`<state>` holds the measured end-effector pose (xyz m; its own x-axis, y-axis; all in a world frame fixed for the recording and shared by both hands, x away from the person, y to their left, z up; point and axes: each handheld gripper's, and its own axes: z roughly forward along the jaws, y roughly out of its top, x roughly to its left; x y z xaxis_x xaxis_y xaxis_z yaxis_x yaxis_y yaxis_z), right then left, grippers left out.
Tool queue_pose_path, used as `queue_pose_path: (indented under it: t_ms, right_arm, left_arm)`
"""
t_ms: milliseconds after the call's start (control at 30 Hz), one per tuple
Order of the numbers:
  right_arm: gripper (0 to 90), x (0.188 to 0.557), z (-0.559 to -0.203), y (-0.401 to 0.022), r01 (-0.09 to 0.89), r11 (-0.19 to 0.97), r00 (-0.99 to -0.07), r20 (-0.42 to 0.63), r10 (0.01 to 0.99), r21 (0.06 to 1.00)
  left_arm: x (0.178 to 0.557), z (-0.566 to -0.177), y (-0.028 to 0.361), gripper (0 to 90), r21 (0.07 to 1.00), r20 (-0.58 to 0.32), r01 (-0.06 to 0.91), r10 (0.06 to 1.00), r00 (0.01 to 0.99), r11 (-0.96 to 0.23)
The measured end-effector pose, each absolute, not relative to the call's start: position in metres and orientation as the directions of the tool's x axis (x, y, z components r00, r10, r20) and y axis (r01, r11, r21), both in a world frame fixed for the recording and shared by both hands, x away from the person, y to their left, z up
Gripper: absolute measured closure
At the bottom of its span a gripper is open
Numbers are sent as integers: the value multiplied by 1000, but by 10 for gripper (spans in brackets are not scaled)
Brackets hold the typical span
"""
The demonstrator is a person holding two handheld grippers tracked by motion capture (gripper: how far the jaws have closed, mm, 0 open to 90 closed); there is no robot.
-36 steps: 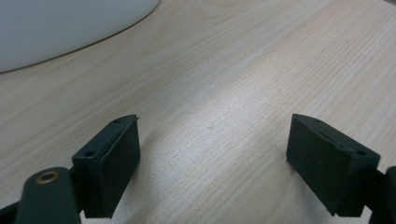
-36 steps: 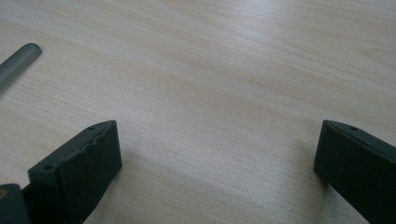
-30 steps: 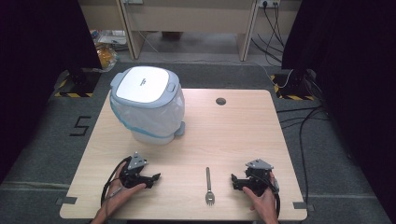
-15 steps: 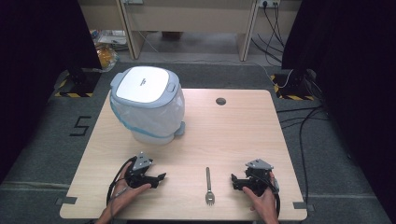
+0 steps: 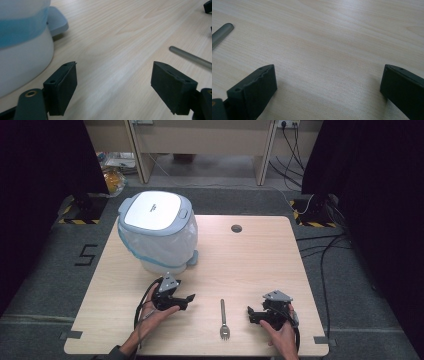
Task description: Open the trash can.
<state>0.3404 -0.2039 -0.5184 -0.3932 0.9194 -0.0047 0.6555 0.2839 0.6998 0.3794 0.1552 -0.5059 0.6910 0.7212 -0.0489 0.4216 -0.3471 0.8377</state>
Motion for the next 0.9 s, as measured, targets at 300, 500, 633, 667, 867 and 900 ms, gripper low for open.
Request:
queue_pose_path:
  t_ms: [300,500,633,667,867,900]
  right_arm:
    - [6,340,-518,-204,657,282,-392,-3,920,699]
    - [5,341,-518,-204,653,289,-398,-8,918,700]
    - [5,341,-518,-204,654,288,-397,-7,918,699]
    - [5,341,-518,-204,654,288,-397,-7,918,699]
    - [5,341,-518,-204,654,288,-397,-7,918,699]
    - [4,341,-518,-204,655,288,-397,-7,918,699]
  left_arm:
    - [402,-501,131,209,855,-19,390,732,681,-341]
    - [412,-501,116,210,870,13,361,748,664,-335]
    - [418,-502,106,210,880,19,350,759,651,-322]
    - [421,-504,104,212,878,19,353,761,649,-323]
    - [427,-509,103,215,877,34,355,778,628,-325]
    - [429,-510,106,214,880,25,360,787,616,-310]
